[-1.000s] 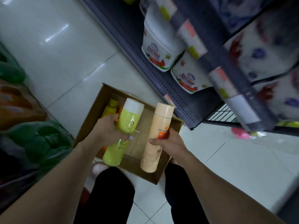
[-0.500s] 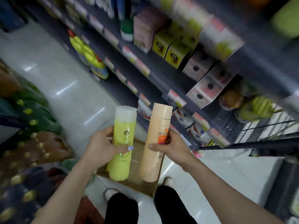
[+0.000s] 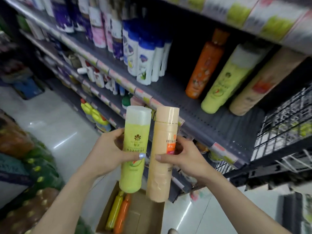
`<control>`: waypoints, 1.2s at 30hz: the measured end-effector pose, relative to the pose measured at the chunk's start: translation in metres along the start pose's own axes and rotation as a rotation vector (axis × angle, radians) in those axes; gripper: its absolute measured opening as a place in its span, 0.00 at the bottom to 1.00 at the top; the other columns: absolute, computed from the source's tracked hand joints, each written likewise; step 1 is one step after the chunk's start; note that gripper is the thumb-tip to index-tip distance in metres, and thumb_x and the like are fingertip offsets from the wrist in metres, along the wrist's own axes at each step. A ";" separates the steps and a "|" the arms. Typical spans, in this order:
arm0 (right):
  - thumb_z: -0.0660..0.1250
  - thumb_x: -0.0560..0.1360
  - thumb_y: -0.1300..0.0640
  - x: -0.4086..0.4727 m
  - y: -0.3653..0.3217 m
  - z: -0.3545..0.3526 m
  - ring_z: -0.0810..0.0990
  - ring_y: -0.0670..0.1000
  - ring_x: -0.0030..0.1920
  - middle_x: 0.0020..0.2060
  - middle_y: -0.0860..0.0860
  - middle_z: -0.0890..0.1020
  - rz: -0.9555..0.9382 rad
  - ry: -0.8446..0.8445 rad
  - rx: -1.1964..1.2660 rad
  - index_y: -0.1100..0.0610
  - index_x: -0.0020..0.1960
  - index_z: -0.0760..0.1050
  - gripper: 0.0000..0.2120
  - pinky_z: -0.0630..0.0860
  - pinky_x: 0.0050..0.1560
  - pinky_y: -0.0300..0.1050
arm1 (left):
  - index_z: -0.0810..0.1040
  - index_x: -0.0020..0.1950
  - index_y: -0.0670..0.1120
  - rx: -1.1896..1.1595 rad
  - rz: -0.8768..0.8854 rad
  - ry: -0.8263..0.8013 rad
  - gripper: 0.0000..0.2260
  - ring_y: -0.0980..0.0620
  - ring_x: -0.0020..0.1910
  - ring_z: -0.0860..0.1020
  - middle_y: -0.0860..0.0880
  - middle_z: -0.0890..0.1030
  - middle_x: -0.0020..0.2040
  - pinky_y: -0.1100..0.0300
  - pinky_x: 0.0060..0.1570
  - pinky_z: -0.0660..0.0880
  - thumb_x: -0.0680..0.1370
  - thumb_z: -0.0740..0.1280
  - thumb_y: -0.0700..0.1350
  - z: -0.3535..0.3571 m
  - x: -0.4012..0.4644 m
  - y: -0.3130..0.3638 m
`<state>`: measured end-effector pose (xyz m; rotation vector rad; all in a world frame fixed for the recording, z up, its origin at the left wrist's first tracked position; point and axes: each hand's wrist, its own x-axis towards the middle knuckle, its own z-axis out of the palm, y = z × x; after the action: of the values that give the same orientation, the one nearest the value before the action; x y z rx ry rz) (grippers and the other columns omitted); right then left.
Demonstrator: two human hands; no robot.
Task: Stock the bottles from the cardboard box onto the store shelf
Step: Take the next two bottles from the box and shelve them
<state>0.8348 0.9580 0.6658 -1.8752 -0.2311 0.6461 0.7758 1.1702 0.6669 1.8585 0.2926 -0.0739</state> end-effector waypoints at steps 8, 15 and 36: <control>0.79 0.64 0.62 -0.031 -0.052 -0.070 0.84 0.47 0.42 0.43 0.50 0.86 -0.124 0.250 0.001 0.55 0.53 0.78 0.20 0.81 0.41 0.40 | 0.81 0.48 0.55 0.041 0.210 -0.081 0.22 0.57 0.43 0.83 0.56 0.86 0.44 0.58 0.44 0.79 0.58 0.82 0.44 0.006 0.028 0.079; 0.78 0.63 0.66 -0.043 -0.057 -0.117 0.85 0.44 0.41 0.41 0.48 0.87 -0.255 0.565 0.019 0.57 0.52 0.78 0.20 0.79 0.38 0.36 | 0.78 0.49 0.61 -0.017 0.508 -0.122 0.24 0.63 0.47 0.82 0.65 0.83 0.48 0.70 0.43 0.77 0.59 0.81 0.43 0.052 0.065 0.126; 0.80 0.59 0.64 0.016 -0.004 -0.166 0.84 0.55 0.47 0.45 0.54 0.85 -0.367 1.045 0.068 0.60 0.55 0.78 0.25 0.81 0.46 0.50 | 0.77 0.58 0.59 -0.065 0.741 -0.272 0.30 0.65 0.50 0.81 0.62 0.82 0.48 0.61 0.53 0.78 0.60 0.81 0.42 0.125 0.166 0.118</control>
<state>0.9377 0.8331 0.7082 -1.8018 0.1338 -0.5882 0.9766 1.0466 0.7060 1.7616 -0.5782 0.1892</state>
